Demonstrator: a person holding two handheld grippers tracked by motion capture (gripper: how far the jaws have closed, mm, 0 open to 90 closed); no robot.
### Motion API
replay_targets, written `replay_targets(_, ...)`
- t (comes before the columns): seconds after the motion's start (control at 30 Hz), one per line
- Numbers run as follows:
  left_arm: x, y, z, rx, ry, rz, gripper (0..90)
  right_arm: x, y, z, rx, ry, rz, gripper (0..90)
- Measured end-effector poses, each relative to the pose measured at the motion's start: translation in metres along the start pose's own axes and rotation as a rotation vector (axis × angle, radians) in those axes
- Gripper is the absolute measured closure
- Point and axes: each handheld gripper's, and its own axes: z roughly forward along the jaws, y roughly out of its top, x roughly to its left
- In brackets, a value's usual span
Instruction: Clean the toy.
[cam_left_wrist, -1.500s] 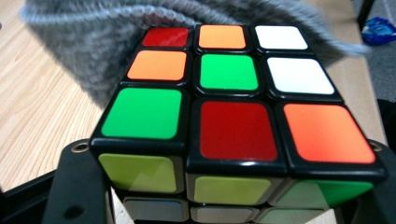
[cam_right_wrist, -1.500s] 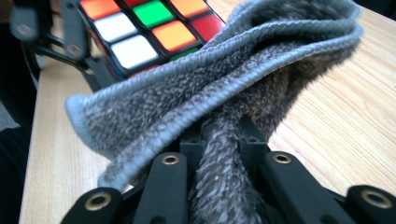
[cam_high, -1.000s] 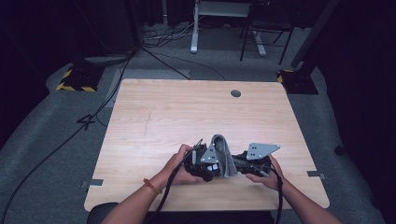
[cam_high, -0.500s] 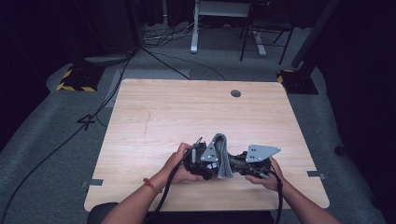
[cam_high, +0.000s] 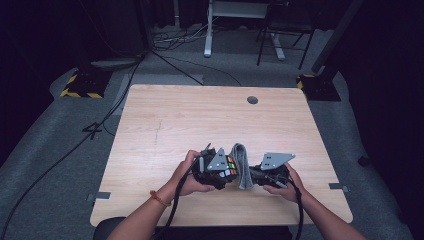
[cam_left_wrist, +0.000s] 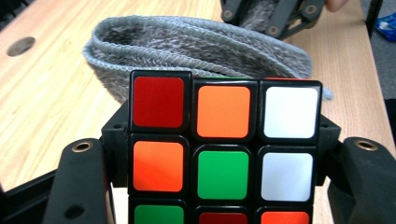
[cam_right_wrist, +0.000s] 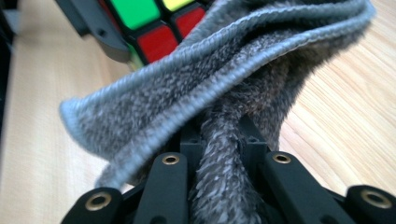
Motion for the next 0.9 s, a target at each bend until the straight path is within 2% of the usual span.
replay_targets(0.1, 0.0, 0.0, 0.001, -0.006, -0.007, -0.005, 33.5, 0.001, 0.001, 0.001, -0.01, 0.021, 0.012, 77.3)
replay_targets(0.17, 0.0, -0.001, 0.002, -0.008, -0.015, -0.006, 33.4, 0.003, 0.001, -0.001, -0.051, 0.058, 0.018, 77.4)
replay_targets(0.23, 0.001, -0.002, 0.002, -0.016, -0.027, -0.016, 33.4, 0.006, 0.003, -0.002, -0.054, 0.04, -0.004, 77.4)
replay_targets(0.3, 0.003, -0.004, 0.001, -0.029, -0.04, -0.026, 33.3, 0.007, 0.003, -0.004, -0.07, 0.046, 0.0, 77.4)
replay_targets(0.5, 0.004, -0.006, 0.002, -0.019, -0.034, -0.029, 33.0, 0.005, 0.004, -0.007, -0.111, 0.05, 0.013, 77.4)
replay_targets(0.7, 0.002, -0.006, 0.009, 0.024, -0.038, -0.018, 32.8, 0.007, 0.004, -0.011, -0.136, 0.051, 0.005, 77.4)
replay_targets(0.8, 0.001, -0.007, 0.015, 0.064, -0.042, -0.01, 32.9, 0.007, 0.006, -0.014, -0.155, 0.049, 0.0, 77.4)
replay_targets(0.87, -0.003, -0.007, 0.022, 0.105, -0.045, 0.014, 33.0, 0.007, 0.007, -0.016, -0.175, 0.058, 0.001, 77.5)
replay_targets(0.9, -0.004, -0.007, 0.023, 0.108, -0.05, 0.024, 33.1, 0.007, 0.009, -0.017, -0.18, 0.065, -0.002, 77.4)
